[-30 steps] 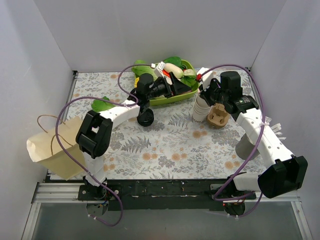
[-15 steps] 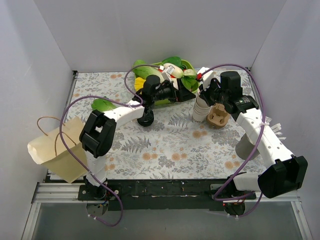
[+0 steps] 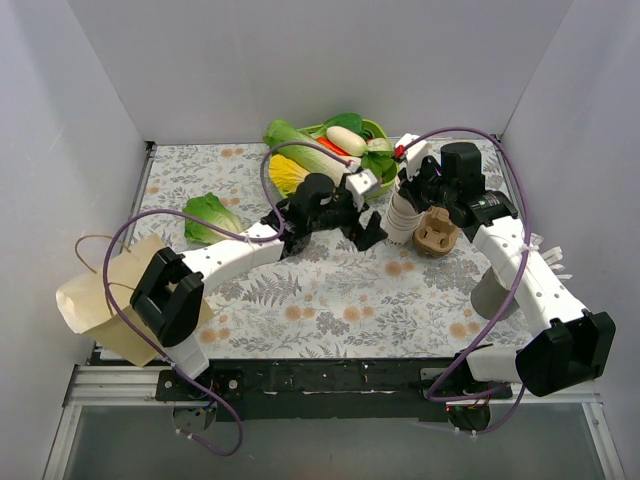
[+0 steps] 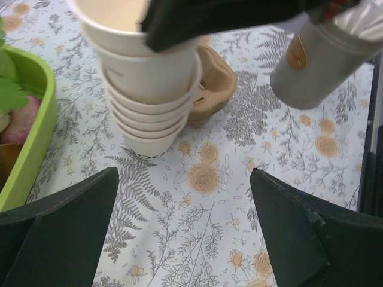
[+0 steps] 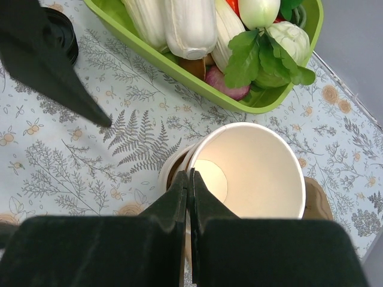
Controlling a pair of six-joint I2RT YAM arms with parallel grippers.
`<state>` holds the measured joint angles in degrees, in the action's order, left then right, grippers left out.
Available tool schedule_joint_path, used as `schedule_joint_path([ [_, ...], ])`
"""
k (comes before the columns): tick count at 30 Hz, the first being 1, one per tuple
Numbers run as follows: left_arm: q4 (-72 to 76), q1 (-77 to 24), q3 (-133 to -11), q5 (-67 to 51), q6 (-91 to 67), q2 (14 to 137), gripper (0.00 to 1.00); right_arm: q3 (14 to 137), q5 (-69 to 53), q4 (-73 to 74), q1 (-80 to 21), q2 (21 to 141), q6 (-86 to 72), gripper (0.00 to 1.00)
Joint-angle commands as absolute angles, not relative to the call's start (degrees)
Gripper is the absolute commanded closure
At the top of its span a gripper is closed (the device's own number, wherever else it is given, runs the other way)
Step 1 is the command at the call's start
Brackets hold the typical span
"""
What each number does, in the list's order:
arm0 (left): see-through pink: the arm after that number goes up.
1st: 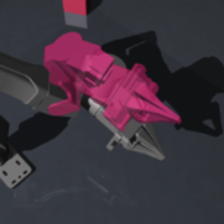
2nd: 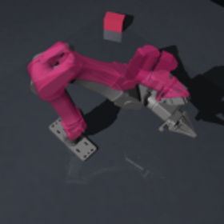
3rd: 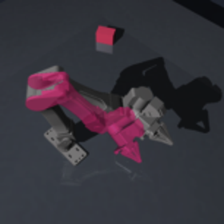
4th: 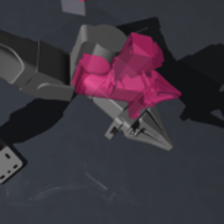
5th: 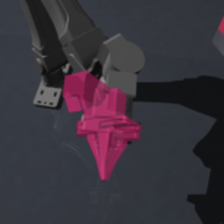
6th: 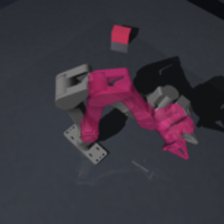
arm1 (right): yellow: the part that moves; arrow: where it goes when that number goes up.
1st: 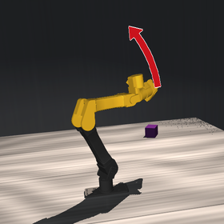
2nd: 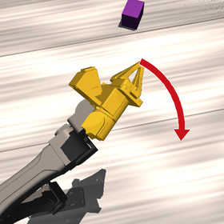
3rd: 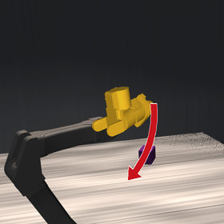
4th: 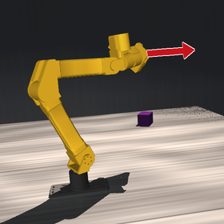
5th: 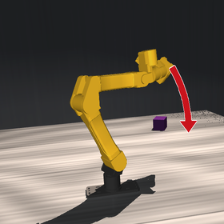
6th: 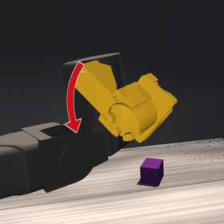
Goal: Pack the takeout coffee
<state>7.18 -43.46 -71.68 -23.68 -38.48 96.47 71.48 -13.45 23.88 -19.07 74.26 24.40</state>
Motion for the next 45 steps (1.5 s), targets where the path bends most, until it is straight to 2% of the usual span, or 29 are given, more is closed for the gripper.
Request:
schedule_joint_path([
  [1, 2.0, -47.5, -72.0, -16.7, -25.9, 94.7, 0.07, 74.2, -13.7, 22.4, -18.7, 74.0, 23.5, 0.99],
  [4, 1.8, -47.5, -73.4, -14.3, -31.2, 97.2, 0.07, 74.2, -13.4, 22.8, -18.7, 73.9, 24.2, 0.99],
  [11, 6.0, -46.0, -77.6, -10.5, -55.3, 101.2, 0.07, 73.9, -12.0, 23.6, -18.8, 73.4, 23.8, 0.99],
  [17, 11.9, -40.0, -78.0, -17.0, -71.7, 103.7, 0.07, 73.7, -12.0, 24.3, -18.7, 72.9, 23.8, 0.99],
  [20, 21.8, -39.1, -74.7, -21.6, -75.7, 102.9, 0.06, 73.6, -12.1, 24.6, -18.7, 73.0, 23.6, 0.99],
  [23, 25.6, -39.0, -73.5, -25.6, -78.7, 103.4, 0.05, 73.5, -12.3, 24.5, -18.8, 73.1, 23.3, 0.99],
  [45, 29.7, -37.6, -79.2, -26.4, -91.3, 113.0, 0.03, 74.0, -13.2, 25.4, -18.7, 73.7, 23.0, 0.99],
])
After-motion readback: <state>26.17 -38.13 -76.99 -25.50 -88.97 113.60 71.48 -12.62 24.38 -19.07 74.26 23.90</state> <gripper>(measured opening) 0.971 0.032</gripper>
